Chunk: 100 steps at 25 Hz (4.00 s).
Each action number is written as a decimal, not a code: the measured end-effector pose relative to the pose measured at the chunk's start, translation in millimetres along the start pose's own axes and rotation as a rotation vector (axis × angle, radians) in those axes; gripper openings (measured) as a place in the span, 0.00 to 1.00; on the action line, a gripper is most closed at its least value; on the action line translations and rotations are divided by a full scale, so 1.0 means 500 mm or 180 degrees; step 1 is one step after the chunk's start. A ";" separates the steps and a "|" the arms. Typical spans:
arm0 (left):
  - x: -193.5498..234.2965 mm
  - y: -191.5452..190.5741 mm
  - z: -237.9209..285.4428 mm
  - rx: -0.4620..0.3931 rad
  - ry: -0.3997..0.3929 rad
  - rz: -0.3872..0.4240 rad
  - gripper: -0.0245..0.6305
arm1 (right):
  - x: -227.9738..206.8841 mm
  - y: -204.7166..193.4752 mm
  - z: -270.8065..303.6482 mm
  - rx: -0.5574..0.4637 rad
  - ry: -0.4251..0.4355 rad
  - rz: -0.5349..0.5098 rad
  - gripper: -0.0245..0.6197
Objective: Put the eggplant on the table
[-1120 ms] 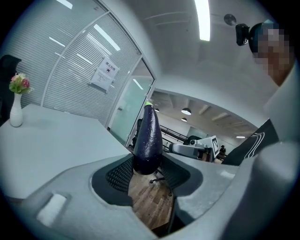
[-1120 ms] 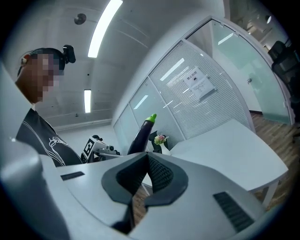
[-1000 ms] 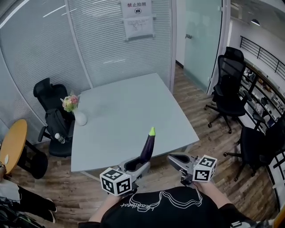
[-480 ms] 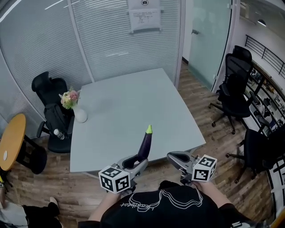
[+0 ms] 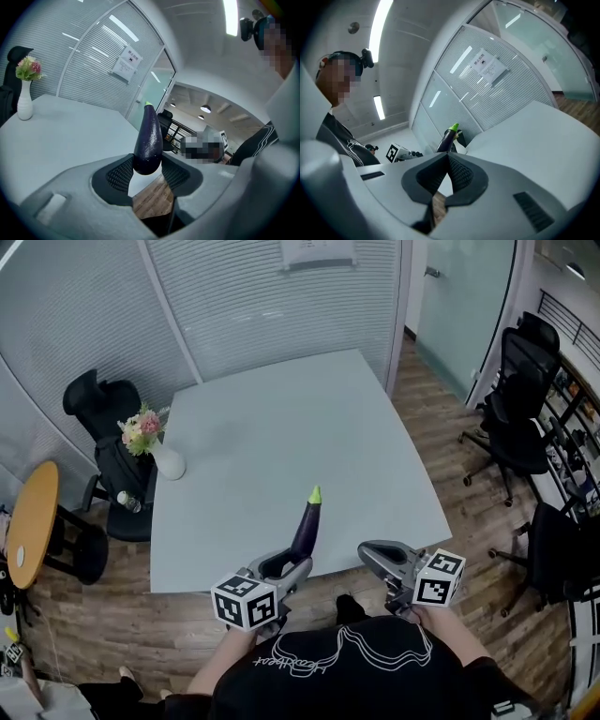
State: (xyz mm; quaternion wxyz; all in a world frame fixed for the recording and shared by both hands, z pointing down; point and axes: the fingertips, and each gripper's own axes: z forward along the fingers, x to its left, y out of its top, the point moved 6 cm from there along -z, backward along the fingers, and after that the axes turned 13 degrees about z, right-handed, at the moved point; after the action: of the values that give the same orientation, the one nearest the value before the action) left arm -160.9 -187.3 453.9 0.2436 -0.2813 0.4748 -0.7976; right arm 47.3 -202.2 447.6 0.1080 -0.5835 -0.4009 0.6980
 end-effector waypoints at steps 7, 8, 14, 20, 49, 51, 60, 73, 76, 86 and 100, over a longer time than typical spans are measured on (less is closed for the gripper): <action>0.098 -0.009 0.052 0.0274 0.0238 0.0024 0.33 | -0.068 0.052 0.057 0.0095 -0.0028 0.0104 0.05; 0.112 -0.012 0.060 0.0324 0.0273 0.0045 0.33 | -0.077 0.058 0.064 0.0104 -0.0029 0.0116 0.05; 0.188 -0.034 0.110 0.0565 0.0366 0.0030 0.33 | -0.132 0.086 0.103 0.0185 -0.0079 0.0207 0.05; 0.241 -0.071 0.167 0.0802 0.0381 -0.0028 0.33 | -0.179 0.101 0.115 0.0244 -0.0146 0.0304 0.05; 0.320 -0.205 0.335 0.1577 0.0405 -0.0089 0.33 | -0.287 0.121 0.100 0.0246 -0.0376 0.0554 0.05; 0.320 -0.202 0.338 0.1572 0.0409 -0.0087 0.33 | -0.285 0.124 0.096 0.0234 -0.0381 0.0542 0.05; 0.311 -0.205 0.346 0.1609 0.0461 0.0004 0.35 | -0.274 0.113 0.074 0.0213 -0.0400 0.0557 0.05; 0.283 -0.145 0.276 0.1150 0.0768 -0.0009 0.45 | -0.212 0.107 0.053 0.0224 -0.0246 0.0380 0.05; 0.263 -0.116 0.235 0.0900 0.0767 -0.0075 0.45 | -0.184 0.109 0.052 0.0213 -0.0185 0.0243 0.05; 0.121 0.016 0.085 -0.0214 0.0210 -0.0044 0.20 | -0.079 0.082 0.038 0.0126 -0.0035 -0.0045 0.05; -0.011 0.063 -0.015 -0.0747 -0.0305 0.0117 0.07 | 0.032 0.025 0.040 0.0202 0.0034 -0.0489 0.05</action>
State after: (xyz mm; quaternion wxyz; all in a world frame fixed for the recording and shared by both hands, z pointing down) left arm -158.3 -192.6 421.6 0.2459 -0.3368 0.5578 -0.7176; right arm 28.6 -209.3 427.3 0.1819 -0.5510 -0.4216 0.6968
